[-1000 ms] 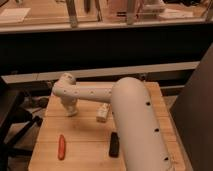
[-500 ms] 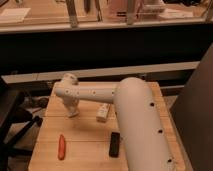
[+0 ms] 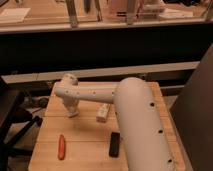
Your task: Wipe the white sponge on the table
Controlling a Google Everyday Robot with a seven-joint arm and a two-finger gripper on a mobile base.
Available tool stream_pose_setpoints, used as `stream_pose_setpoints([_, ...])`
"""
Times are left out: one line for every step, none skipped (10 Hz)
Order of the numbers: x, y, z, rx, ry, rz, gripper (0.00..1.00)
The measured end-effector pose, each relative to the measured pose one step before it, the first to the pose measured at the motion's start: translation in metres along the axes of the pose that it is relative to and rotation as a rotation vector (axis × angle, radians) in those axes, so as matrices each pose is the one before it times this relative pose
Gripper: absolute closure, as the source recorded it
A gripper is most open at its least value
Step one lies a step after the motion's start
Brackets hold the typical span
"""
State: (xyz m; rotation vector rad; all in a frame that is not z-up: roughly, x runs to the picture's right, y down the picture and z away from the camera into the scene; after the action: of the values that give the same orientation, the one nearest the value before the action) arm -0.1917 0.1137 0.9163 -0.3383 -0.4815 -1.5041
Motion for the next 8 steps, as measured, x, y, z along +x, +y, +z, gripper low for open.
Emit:
stream_pose_setpoints([-0.00263, 0.00635, -0.0005, 0.00104, -0.00437, 0.00326, 1.0])
stream_pose_setpoints([0.0004, -0.00033, -0.00009, -0.00191, 0.00197, -0.0022, 1.0])
stream_pose_setpoints([-0.00012, -0.00075, -0.00009, -0.003, 0.00228, -0.00479, 1.0])
stream_pose_setpoints([0.00003, 0.00065, -0.00049, 0.00147, -0.00027, 0.00165, 1.0])
stream_pose_setpoints([-0.00037, -0.00088, 0.00002, 0.00011, -0.00039, -0.00142, 1.0])
stream_pose_setpoints([-0.00006, 0.00001, -0.00004, 0.00004, -0.00034, 0.00018, 1.0])
stream_pose_setpoints([0.00005, 0.00051, 0.00007, 0.00002, -0.00013, 0.00086, 1.0])
stream_pose_setpoints([-0.0017, 0.00135, -0.00021, -0.00031, 0.00078, -0.00451, 1.0])
